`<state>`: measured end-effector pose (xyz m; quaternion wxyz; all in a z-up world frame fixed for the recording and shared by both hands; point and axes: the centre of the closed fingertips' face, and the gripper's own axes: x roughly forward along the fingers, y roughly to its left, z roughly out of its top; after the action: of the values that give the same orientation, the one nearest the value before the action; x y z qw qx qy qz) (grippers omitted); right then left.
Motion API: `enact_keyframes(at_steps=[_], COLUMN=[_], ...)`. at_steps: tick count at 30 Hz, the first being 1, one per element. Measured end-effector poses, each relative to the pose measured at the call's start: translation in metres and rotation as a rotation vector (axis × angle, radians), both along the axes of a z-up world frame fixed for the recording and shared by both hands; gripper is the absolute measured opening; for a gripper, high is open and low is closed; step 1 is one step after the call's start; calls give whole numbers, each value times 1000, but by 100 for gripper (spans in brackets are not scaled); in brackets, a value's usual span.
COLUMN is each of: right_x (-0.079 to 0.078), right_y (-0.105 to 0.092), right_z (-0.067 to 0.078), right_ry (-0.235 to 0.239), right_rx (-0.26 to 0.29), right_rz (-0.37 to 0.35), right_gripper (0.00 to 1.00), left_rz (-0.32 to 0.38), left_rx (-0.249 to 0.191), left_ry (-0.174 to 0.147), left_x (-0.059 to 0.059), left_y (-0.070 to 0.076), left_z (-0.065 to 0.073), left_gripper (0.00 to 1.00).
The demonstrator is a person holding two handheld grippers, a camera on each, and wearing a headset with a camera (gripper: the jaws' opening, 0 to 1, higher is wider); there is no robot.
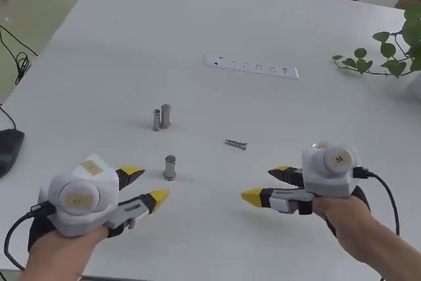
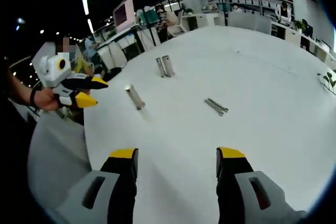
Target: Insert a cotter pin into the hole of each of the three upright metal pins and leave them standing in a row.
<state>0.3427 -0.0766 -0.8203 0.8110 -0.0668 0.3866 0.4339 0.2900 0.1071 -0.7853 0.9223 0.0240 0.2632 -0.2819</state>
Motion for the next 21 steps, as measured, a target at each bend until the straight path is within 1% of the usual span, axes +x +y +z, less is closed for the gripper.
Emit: enact_keyframes(at_steps=[6, 13, 21], right_x=[12, 23, 38], right_y=[8, 13, 19], right_z=[-4, -7, -13], right_ry=[4, 6, 8], right_rx=[-15, -32, -56], right_rz=[38, 66, 99], right_gripper=[62, 62, 62], left_rz=[7, 18, 24], left_rx=[-1, -1, -3], left_ry=[-9, -12, -2], left_x=[3, 4, 3], left_y=[3, 7, 10], left_z=[5, 7, 5], left_gripper=[36, 35, 35])
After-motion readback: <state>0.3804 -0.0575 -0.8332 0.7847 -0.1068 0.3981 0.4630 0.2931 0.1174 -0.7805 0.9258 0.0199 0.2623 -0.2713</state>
